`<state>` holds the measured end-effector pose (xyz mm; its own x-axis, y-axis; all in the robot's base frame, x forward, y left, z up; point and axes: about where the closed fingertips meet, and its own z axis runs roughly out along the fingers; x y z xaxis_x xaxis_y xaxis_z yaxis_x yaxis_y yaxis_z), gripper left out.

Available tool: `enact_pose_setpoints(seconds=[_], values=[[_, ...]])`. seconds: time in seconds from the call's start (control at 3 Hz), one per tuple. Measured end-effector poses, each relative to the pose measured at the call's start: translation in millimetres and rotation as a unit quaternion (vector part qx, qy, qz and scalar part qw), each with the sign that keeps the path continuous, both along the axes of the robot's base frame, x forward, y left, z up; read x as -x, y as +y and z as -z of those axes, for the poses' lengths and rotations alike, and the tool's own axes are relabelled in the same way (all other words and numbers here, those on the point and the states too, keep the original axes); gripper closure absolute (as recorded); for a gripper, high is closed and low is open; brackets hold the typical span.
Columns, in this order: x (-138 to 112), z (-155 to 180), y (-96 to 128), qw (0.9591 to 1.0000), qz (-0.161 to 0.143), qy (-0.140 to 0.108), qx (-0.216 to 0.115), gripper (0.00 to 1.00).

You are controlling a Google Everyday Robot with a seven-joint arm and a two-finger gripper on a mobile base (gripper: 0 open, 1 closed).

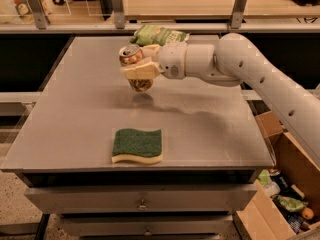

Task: Place orange can upright

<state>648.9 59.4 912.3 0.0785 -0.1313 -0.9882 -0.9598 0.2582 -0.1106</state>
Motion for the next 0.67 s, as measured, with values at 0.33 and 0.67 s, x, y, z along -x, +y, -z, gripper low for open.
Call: enact_pose_setpoints(seconds=[0.33, 0.67], values=[[1.7, 21.6, -10.4, 0.9988, 0.018, 0.041, -0.019, 0.36], [2.7, 31.0, -15.7, 0.9979, 0.023, 0.054, -0.028, 0.13]])
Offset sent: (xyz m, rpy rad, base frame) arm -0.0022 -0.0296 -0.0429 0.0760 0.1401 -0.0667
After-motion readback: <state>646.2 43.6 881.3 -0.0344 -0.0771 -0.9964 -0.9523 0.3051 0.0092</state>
